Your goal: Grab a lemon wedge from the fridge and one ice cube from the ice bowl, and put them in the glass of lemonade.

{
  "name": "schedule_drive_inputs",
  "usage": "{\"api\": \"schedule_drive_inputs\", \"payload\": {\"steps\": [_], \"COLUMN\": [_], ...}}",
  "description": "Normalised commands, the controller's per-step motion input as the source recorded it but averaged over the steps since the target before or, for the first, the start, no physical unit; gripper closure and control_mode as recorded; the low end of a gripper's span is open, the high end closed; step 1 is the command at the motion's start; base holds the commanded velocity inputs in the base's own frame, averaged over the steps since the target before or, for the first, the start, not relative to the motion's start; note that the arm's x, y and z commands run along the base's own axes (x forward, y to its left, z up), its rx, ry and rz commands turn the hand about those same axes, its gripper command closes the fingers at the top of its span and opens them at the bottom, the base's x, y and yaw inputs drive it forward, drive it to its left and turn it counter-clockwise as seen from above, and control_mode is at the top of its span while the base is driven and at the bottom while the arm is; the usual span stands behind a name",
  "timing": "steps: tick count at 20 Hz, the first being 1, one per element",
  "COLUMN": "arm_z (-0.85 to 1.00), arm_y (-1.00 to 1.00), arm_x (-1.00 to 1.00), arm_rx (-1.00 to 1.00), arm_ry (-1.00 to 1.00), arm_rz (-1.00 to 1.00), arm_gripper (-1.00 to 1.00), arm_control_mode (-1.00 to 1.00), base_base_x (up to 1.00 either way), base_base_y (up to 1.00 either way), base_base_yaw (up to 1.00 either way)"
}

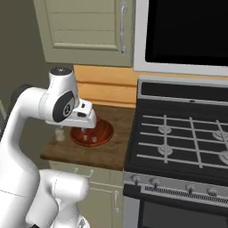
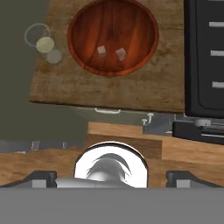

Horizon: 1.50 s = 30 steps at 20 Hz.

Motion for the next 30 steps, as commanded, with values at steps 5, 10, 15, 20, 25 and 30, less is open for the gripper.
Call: {"api": "schedule_drive_inputs", "payload": {"steps": [5,10,15,20,25,30], "arm_z": [0.0,-0.58,-0.83,-0.54,-0.2,-0.74], "arm_y": [0.0,-0.02,-0.01,0.01,0.08,0.0], "arm_x": [0.0,0.56,0.76,0.55,0.71,0.34], "arm_rx": [0.0,0.0,0.0,0.0,0.0,-0.01], "arm_ry": [0.0,0.2,0.31,0.24,0.03,0.0], "arm_rz": [0.0,0.06,0.19,0.23,0.04,0.0], "arm_gripper": [-1.0,-1.0,-1.0,-1.0,-1.0,-1.0], "arm_control_mode": [1.0,-1.0,-1.0,-1.0,-1.0,-1.0], "base_base_x": [0.74,0.13,0.0,0.0,0.0,0.0], "base_base_y": [0.0,-0.02,0.0,0.0,0.0,0.0], "base_base_yaw": [-0.03,0.0,0.0,0.0,0.0,0.0]}}
